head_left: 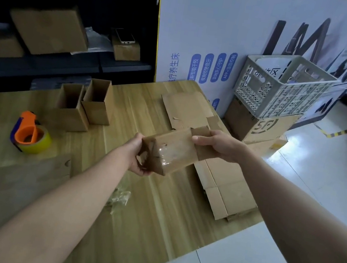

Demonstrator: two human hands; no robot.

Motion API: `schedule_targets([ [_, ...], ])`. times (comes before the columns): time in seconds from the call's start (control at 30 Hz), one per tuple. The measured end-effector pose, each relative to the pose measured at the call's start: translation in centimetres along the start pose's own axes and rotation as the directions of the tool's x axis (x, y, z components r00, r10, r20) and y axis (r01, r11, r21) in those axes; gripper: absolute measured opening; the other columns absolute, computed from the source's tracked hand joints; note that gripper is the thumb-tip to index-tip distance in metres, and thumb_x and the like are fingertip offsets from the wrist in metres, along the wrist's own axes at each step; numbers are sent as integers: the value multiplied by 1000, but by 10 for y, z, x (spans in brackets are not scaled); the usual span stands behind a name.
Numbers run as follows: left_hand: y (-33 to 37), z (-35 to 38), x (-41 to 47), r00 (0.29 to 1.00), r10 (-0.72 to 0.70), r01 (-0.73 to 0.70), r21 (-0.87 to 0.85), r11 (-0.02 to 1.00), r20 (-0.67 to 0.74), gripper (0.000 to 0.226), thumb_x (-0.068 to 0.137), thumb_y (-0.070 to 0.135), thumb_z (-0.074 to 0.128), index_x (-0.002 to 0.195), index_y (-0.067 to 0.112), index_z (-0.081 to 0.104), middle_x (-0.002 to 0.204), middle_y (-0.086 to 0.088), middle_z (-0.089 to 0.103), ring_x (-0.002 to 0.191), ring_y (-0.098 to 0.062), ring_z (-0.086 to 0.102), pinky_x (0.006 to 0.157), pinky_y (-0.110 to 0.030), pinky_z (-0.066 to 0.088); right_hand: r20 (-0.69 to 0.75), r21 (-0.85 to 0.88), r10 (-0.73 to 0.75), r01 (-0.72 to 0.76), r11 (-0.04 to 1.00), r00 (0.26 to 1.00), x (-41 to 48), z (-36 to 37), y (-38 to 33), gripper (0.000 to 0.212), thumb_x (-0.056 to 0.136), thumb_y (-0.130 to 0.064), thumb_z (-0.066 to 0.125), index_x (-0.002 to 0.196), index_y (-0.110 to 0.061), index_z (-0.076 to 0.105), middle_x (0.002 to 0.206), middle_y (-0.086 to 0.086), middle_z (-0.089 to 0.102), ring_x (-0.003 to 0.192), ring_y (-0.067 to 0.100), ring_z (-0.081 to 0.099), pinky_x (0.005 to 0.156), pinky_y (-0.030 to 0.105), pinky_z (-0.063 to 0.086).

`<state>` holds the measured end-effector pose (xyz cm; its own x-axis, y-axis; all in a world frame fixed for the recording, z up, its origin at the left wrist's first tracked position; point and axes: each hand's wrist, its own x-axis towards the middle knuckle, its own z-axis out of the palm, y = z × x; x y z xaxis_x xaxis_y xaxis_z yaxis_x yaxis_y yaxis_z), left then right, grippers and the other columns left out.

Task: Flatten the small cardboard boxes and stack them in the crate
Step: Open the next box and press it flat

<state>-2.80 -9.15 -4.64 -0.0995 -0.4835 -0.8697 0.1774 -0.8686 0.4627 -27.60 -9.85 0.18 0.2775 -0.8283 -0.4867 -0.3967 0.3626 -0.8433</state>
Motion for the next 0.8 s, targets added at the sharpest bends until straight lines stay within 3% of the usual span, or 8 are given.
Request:
schedule_targets([
  [0.17, -11, 4, 4, 1000, -9, 9, 4, 1000, 3, 47, 89, 54, 43, 88, 7, 43, 95, -21, 53, 82, -41, 60, 70, -49, 53, -149, -161, -27, 3, 987, 988, 5, -3, -3, 20, 76, -32, 78, 86, -17, 68, 80, -3, 71, 75, 14, 68, 65, 25, 52],
  [0.27, -16, 10, 0, 949, 246, -201, 221, 954, -197, 55, 92, 62, 35, 95, 9, 47, 98, -16, 53, 97, -38, 57, 74, -45, 50, -178, -185, 9, -43, 982, 984, 7, -3, -3, 17, 78, -30, 78, 83, -18, 68, 78, -3, 70, 68, 11, 67, 58, 21, 51],
  [0.37, -19, 14, -5, 628, 740, -601, 453, 659, -243, 29, 94, 39, 50, 84, 12, 53, 79, -2, 54, 83, -26, 54, 68, -28, 41, -170, -250, 47, -90, 964, 984, 9, 4, 0, 19, 79, -30, 77, 87, -17, 66, 85, 1, 69, 76, 15, 66, 59, 23, 50],
  [0.43, -23, 18, -10, 451, 888, -677, 617, 401, -83, 16, 88, 30, 61, 84, 15, 61, 86, 0, 59, 84, -20, 56, 71, -27, 44, -178, -303, 67, -119, 946, 982, 11, 10, 1, 27, 80, -32, 75, 97, -13, 65, 91, 4, 67, 81, 18, 65, 62, 25, 50],
  [0.47, -26, 20, -10, 415, 910, -663, 688, 294, 12, 14, 85, 30, 64, 85, 16, 64, 91, 0, 59, 87, -18, 55, 78, -30, 45, -180, -334, 77, -134, 933, 981, 13, 13, 2, 31, 81, -33, 74, 101, -11, 64, 93, 5, 66, 82, 19, 64, 62, 25, 50],
  [0.53, -33, 24, -7, 458, 877, -569, 806, 164, 146, 21, 82, 35, 68, 94, 19, 66, 102, -1, 57, 100, -19, 49, 90, -35, 41, -188, -396, 96, -165, 903, 977, 16, 20, 4, 35, 82, -34, 72, 105, -9, 62, 94, 8, 66, 80, 20, 63, 61, 26, 50],
  [0.67, -47, 19, 5, 581, 789, -335, 942, 8, 200, 35, 84, 34, 67, 115, 18, 63, 119, -3, 53, 116, -23, 39, 96, -36, 35, -221, -505, 111, -211, 837, 969, 21, 31, 13, 39, 85, -32, 69, 109, -1, 60, 104, 18, 66, 87, 29, 66, 75, 39, 58],
  [0.8, -57, 18, 7, 561, 800, -412, 910, 47, 213, 29, 87, 23, 65, 114, 12, 63, 112, -4, 56, 111, -22, 48, 97, -35, 40, -226, -615, 56, -188, 766, 972, 22, 31, 20, 51, 84, -29, 70, 126, -5, 51, 120, 15, 58, 103, 29, 60, 87, 40, 54],
])
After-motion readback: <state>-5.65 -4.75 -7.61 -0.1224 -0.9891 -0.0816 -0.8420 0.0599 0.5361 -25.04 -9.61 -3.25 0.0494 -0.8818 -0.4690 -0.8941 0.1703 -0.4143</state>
